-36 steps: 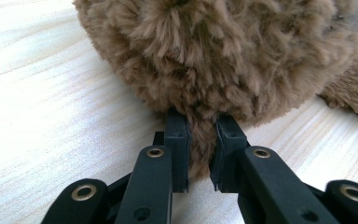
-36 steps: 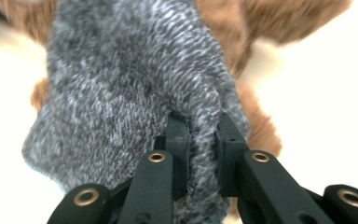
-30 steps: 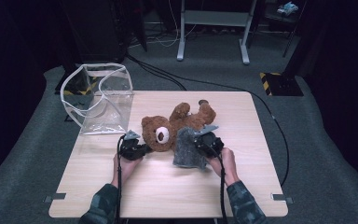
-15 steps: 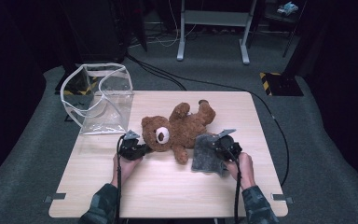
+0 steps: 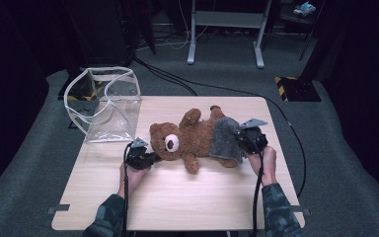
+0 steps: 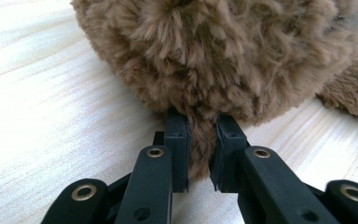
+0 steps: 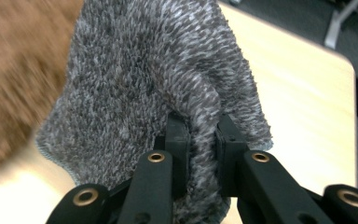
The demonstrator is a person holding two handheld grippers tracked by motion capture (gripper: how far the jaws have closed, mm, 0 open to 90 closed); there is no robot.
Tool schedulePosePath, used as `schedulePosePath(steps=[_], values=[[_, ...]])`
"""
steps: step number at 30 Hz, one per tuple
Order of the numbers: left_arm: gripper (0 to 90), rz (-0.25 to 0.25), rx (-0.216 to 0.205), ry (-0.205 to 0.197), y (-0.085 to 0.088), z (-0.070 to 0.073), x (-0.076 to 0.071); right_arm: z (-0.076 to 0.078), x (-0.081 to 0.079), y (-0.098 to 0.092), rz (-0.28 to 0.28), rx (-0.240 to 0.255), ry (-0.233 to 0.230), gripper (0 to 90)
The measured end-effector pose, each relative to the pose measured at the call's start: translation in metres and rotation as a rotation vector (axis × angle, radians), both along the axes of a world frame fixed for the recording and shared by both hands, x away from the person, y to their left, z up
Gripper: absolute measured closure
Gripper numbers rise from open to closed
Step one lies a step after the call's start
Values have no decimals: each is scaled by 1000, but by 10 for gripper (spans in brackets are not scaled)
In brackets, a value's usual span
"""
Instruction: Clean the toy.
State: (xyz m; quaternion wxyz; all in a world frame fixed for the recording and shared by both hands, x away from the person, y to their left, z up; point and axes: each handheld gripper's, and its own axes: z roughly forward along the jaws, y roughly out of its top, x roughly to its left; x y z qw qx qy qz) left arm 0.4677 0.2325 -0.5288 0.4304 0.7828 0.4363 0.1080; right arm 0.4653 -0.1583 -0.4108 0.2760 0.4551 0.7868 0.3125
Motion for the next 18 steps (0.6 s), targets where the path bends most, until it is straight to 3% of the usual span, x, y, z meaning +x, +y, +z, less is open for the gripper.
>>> schedulePosePath(steps=[4, 8, 13, 18], values=[[789, -4, 0, 2, 0, 0, 0, -5, 21, 27, 45, -36, 10, 793], [789, -4, 0, 1, 0, 0, 0, -27, 40, 42, 26, -79, 60, 795], [788, -4, -2, 2, 0, 0, 0, -51, 52, 36, 6, -56, 117, 795], [789, -4, -1, 0, 0, 0, 0, -63, 57, 19, -45, -104, 205, 795]])
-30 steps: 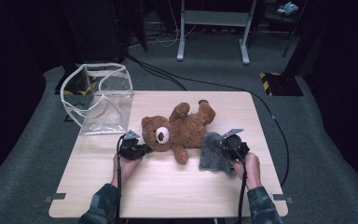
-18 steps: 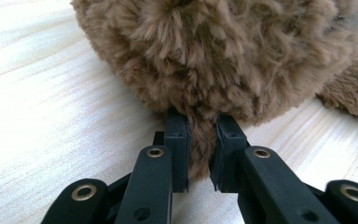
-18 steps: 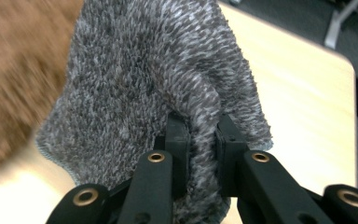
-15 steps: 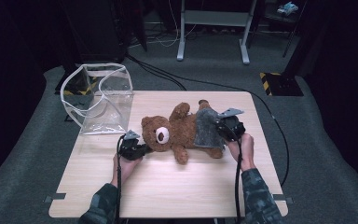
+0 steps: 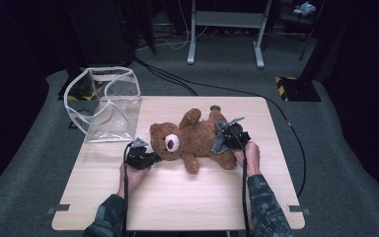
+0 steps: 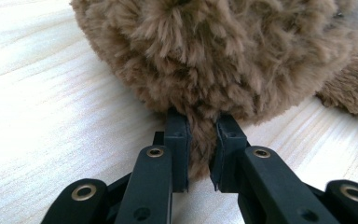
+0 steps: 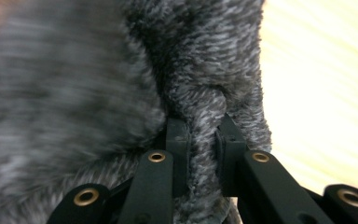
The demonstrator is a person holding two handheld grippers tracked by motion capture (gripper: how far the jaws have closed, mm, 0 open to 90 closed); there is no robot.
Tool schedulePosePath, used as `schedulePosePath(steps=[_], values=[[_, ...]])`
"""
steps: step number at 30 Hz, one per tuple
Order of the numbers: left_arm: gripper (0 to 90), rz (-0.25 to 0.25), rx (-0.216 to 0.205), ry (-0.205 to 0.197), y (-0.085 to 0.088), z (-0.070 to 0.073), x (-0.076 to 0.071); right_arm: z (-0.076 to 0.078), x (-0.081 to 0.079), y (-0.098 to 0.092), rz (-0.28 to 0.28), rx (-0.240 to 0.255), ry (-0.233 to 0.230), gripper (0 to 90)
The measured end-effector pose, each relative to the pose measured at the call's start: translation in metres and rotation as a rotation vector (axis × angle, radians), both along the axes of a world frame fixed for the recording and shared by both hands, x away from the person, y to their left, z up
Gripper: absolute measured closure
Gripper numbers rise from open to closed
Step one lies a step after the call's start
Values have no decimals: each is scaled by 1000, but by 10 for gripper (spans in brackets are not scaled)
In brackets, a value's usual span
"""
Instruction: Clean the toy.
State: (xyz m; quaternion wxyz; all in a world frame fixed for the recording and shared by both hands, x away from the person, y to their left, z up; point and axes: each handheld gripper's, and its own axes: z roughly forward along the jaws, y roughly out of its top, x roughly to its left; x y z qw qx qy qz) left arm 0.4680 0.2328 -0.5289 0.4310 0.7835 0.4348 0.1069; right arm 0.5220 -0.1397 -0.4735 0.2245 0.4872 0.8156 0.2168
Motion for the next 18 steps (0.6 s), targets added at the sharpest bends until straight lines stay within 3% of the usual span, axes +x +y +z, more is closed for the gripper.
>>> schedulePosePath(steps=[2, 4, 8, 12, 14, 18], values=[[788, 0, 0, 2, 0, 0, 0, -4, 0, -10, -32, -12, 28, 794], [788, -1, -2, 3, 0, 0, 0, -4, -1, -19, -52, 13, 36, 794], [788, 0, 0, 2, 0, 0, 0, 12, -9, -24, -36, 85, -28, 793], [788, -1, -1, 3, 0, 0, 0, 39, -19, -8, 37, 154, -107, 793], [788, 0, 0, 0, 0, 0, 0, 46, -20, 7, 80, 143, -122, 792], [788, 0, -1, 1, 0, 0, 0, 31, -9, 25, 88, 116, -74, 793]])
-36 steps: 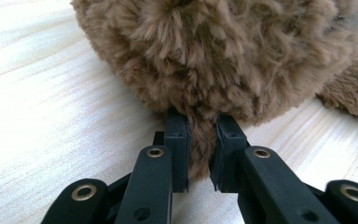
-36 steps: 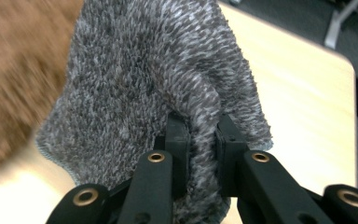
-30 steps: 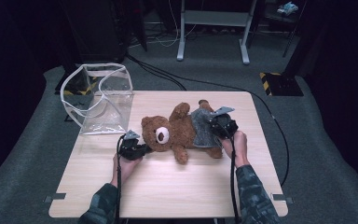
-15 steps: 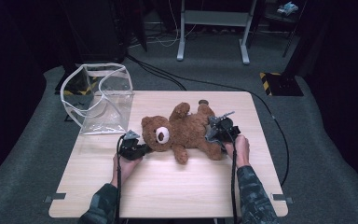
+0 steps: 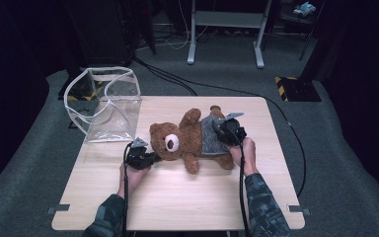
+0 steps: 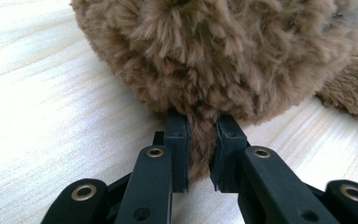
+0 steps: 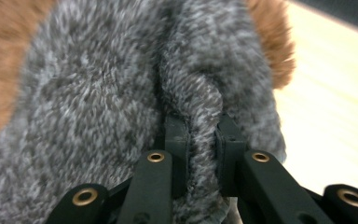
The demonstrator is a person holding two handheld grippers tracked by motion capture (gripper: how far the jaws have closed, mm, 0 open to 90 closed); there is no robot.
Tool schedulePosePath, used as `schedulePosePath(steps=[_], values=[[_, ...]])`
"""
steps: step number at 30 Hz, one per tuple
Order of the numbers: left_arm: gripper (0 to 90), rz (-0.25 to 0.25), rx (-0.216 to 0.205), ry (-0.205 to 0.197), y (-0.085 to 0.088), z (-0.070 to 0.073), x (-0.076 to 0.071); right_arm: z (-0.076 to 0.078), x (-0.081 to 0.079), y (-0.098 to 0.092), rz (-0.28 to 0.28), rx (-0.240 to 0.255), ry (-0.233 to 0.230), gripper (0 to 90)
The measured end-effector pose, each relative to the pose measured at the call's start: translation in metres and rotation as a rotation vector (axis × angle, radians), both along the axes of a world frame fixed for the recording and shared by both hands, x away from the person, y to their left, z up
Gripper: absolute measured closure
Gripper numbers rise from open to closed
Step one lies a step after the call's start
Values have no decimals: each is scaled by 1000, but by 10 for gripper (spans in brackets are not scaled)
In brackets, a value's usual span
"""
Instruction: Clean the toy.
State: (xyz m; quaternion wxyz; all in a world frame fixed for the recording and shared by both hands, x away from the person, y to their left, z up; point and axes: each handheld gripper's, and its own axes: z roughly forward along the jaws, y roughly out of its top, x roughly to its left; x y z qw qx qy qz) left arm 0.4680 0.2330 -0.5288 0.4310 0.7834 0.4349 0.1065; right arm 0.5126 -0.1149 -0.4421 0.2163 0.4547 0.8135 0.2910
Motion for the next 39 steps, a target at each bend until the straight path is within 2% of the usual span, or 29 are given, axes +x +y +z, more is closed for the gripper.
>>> schedulePosePath(steps=[4, 7, 13, 15, 18, 21, 23, 26, 29, 35, 39], values=[[787, 0, -1, 2, 0, 0, 0, -22, 8, -7, -47, -14, 55, 794], [787, 2, 1, 0, 0, 0, 0, -30, 10, -17, -78, -36, 81, 794], [783, 9, 3, -2, 0, 0, -1, -34, 4, -31, -125, -86, 95, 794], [772, 17, 3, -6, 0, 0, -1, -33, 0, -37, -137, -80, 89, 793], [683, 28, -5, -3, 1, 1, -2, -28, -8, -49, -152, -38, 80, 792], [543, 55, 5, -2, 2, 2, -6, -22, -16, -57, -153, -21, 61, 792], [416, 66, 2, -2, 1, 4, -11, -17, -23, -64, -163, 4, 53, 792], [313, 70, -4, -26, -2, 15, -19, -12, -31, -71, -176, 28, 49, 791], [267, 67, 10, -62, -10, 26, -29, -7, -39, -75, -180, 38, 36, 791], [186, 55, 18, -73, -27, 31, -41, -3, -52, -83, -194, 40, 26, 790], [177, 27, 26, -84, -45, 33, -49, -3, -56, -89, -209, 40, 29, 790]])
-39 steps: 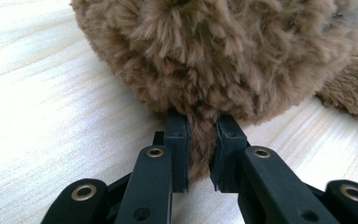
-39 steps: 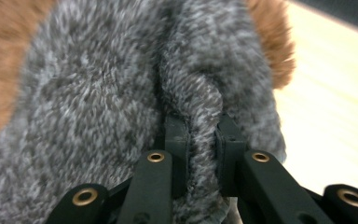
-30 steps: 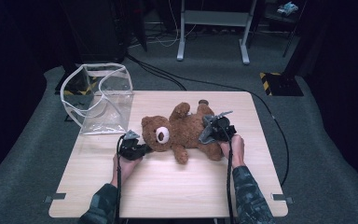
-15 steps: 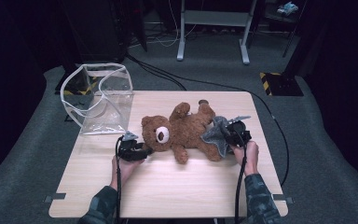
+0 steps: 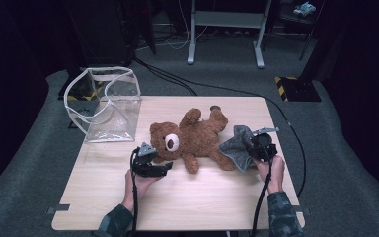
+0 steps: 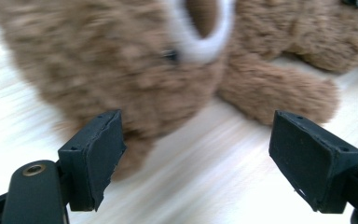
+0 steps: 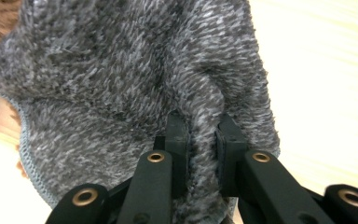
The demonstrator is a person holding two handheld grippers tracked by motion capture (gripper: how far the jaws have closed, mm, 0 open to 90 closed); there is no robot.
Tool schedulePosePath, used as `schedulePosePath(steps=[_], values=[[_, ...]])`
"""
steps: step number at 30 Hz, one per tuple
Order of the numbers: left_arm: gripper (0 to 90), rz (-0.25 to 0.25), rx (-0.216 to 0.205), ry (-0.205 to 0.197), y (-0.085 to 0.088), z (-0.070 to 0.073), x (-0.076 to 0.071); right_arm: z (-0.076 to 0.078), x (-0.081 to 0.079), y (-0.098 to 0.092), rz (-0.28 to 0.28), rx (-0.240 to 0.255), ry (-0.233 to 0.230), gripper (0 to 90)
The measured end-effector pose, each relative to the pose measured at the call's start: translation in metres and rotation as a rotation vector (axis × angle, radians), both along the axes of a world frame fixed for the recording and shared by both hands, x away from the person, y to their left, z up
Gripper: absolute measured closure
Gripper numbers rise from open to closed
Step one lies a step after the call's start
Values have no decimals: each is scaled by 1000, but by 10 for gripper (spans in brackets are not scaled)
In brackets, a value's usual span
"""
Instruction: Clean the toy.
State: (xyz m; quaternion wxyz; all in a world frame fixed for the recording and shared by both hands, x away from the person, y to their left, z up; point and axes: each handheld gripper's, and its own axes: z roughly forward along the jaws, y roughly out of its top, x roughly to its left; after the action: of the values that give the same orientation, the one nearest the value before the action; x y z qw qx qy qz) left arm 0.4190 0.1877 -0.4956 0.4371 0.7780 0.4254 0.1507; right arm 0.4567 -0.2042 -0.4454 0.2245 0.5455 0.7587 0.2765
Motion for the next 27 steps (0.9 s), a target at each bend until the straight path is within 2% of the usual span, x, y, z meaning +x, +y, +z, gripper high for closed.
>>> schedulePosePath(steps=[6, 10, 11, 12, 17, 22, 23, 25, 26, 27], values=[[183, -45, 21, -8, -36, -2, -7, -3, -4, -8, -25, 4, -1, 789], [185, -69, 33, 2, -55, -4, -7, -3, -5, -11, -32, 11, 5, 789], [185, -66, 26, 2, -60, -6, -7, -3, -6, -11, -37, 15, 9, 789], [185, -67, 34, 2, -62, -6, -7, -3, -6, -12, -33, 12, -1, 789], [207, -62, 71, 20, -78, -13, -3, -4, -6, -12, -42, 20, 5, 789], [248, -45, 91, 8, -90, -19, -2, -5, -6, -11, -39, 28, 5, 789], [291, -28, 99, 1, -92, -19, -2, -6, -6, -11, -38, 30, 7, 790], [368, -26, 105, 1, -92, -20, -1, -6, -6, -11, -35, 28, 1, 789], [407, -14, 110, -13, -92, -21, -1, -6, -7, -11, -38, 31, 2, 790], [459, -7, 101, -13, -92, -21, -1, -6, -7, -11, -39, 30, 1, 789]])
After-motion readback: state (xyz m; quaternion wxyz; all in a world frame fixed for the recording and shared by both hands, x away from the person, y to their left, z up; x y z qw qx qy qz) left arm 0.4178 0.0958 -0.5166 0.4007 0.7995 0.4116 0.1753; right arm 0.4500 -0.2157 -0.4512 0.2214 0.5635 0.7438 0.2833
